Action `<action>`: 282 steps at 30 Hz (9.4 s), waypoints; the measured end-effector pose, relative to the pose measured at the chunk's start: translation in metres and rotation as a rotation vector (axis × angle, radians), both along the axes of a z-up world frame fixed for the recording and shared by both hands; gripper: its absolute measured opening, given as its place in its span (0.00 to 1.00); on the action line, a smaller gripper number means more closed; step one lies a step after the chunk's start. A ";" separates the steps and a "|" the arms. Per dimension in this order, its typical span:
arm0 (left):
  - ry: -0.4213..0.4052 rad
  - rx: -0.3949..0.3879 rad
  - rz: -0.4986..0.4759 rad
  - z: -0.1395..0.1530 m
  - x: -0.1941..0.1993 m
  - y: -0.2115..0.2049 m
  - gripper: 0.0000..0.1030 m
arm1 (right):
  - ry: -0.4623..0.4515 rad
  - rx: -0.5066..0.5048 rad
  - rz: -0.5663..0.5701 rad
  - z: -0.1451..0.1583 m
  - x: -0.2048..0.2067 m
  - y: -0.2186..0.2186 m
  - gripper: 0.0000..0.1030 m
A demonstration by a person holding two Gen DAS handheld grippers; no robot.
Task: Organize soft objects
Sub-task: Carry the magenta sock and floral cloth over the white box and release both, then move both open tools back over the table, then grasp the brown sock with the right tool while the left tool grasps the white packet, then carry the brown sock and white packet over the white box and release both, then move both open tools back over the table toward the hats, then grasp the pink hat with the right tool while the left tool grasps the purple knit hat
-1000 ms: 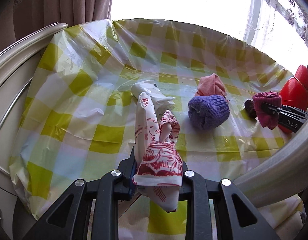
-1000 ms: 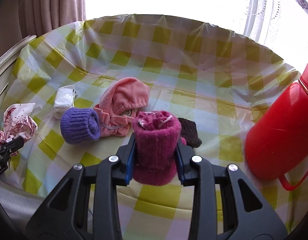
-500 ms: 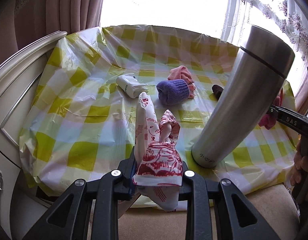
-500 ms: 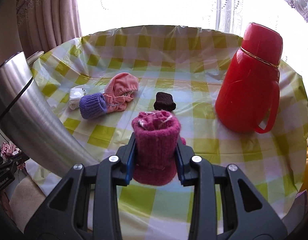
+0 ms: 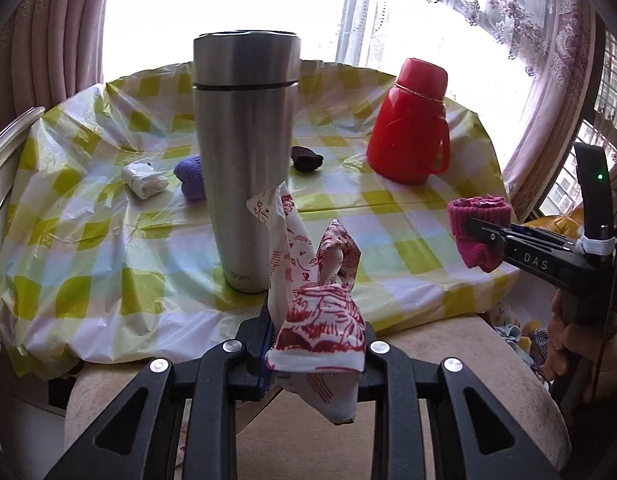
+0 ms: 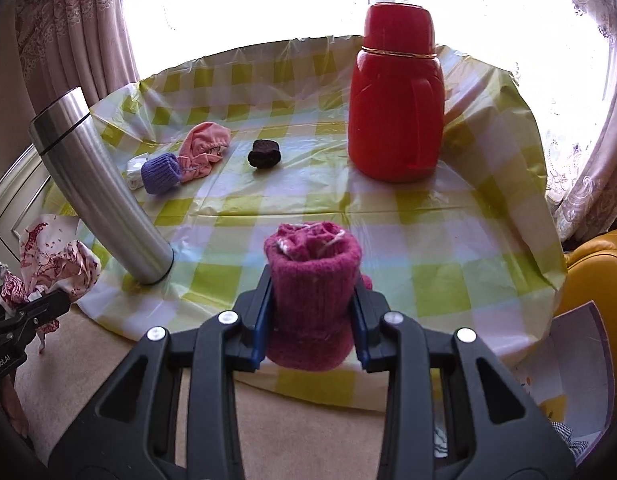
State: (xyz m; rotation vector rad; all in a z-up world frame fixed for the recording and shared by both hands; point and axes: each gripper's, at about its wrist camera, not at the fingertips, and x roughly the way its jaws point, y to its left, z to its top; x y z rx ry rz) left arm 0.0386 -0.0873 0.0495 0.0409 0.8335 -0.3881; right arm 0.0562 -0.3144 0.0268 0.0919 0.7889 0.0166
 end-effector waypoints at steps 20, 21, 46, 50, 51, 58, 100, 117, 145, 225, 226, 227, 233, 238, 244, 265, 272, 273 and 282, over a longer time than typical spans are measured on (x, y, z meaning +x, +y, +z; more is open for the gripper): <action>0.109 -0.129 -0.535 0.008 -0.048 -0.229 0.64 | 0.097 -0.179 -0.463 0.006 -0.115 -0.172 0.74; 0.104 -0.117 -0.535 0.008 -0.050 -0.235 0.73 | 0.094 -0.177 -0.476 0.007 -0.119 -0.176 0.80; 0.100 0.093 -0.279 -0.018 -0.024 -0.153 0.73 | 0.126 -0.133 -0.351 -0.001 -0.090 -0.130 0.84; 0.103 0.099 -0.220 -0.019 -0.020 -0.123 0.73 | 0.125 -0.130 -0.309 -0.001 -0.078 -0.112 0.84; 0.106 0.097 -0.203 -0.019 -0.019 -0.115 0.73 | 0.125 -0.129 -0.298 0.000 -0.075 -0.108 0.84; 0.128 0.114 -0.091 -0.026 -0.010 -0.057 0.73 | 0.122 -0.120 -0.220 0.003 -0.049 -0.075 0.84; 0.049 0.048 0.456 -0.028 0.185 0.156 0.74 | 0.088 -0.106 0.079 -0.018 0.151 0.062 0.84; 0.212 -0.043 0.558 -0.086 0.325 0.167 0.78 | 0.091 -0.115 0.122 -0.055 0.295 0.103 0.84; 0.094 -0.019 0.522 -0.066 0.171 0.162 0.42 | 0.057 -0.088 0.086 -0.057 0.159 0.093 0.29; 0.006 -0.061 0.203 -0.001 0.003 0.096 0.72 | 0.131 -0.140 -0.139 -0.018 -0.035 -0.065 0.77; -0.003 -0.086 0.223 0.000 0.010 0.109 0.72 | 0.129 -0.141 -0.128 -0.016 -0.029 -0.060 0.77; 0.000 -0.110 0.240 -0.001 0.018 0.122 0.72 | 0.126 -0.138 -0.117 -0.014 -0.023 -0.054 0.77; 0.017 -0.214 0.248 -0.008 0.085 0.159 0.71 | 0.102 -0.150 -0.068 -0.004 0.018 -0.023 0.77; 0.060 -0.269 0.159 -0.019 0.144 0.150 0.71 | 0.078 -0.155 -0.020 0.007 0.060 0.001 0.77; 0.145 -0.333 0.091 -0.044 0.208 0.133 0.71 | 0.032 -0.154 0.061 0.020 0.120 0.036 0.77; 0.269 -0.496 -0.048 -0.099 0.277 0.106 0.50 | 0.166 0.051 0.358 -0.032 0.324 0.171 0.84; 0.222 -0.485 -0.012 -0.093 0.266 0.118 0.43 | 0.227 0.056 0.410 -0.057 0.355 0.203 0.85; 0.215 -0.477 0.006 -0.093 0.264 0.123 0.43 | 0.235 0.050 0.408 -0.061 0.359 0.206 0.85; 0.109 -0.270 0.257 -0.073 0.232 0.163 0.43 | 0.236 -0.007 0.439 -0.081 0.360 0.231 0.53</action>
